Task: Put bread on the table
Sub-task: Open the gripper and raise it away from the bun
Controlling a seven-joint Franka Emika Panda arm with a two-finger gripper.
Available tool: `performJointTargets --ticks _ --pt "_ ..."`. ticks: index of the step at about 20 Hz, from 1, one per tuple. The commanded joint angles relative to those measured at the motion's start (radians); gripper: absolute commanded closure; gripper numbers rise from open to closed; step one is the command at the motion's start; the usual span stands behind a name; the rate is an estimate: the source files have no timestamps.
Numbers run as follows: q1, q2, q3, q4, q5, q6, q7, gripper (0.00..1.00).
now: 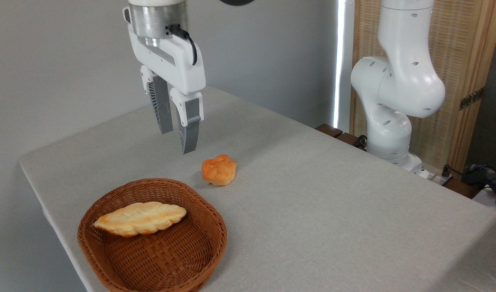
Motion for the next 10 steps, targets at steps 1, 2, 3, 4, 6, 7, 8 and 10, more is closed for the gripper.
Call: performJointTargets --ticks 1,2,3,4,6,7,8,10 --pt "0.005 0.086 0.004 0.156 0.0 -0.122 -0.042 0.0" --pt "0.005 0.087 0.004 0.158 0.002 -0.125 -0.047 0.0" --pt "0.005 0.087 0.004 0.158 0.014 -0.125 -0.045 0.0" --pt "0.005 0.084 0.002 0.155 0.038 -0.127 -0.045 0.0" --pt "0.003 0.078 0.002 0.144 0.049 -0.127 -0.048 0.0" --pt "0.003 0.075 0.002 0.141 0.049 -0.127 -0.047 0.0" --pt "0.003 0.074 0.004 0.135 0.049 -0.127 -0.041 0.0" --pt "0.003 0.069 0.004 0.129 0.049 -0.127 -0.039 0.0"
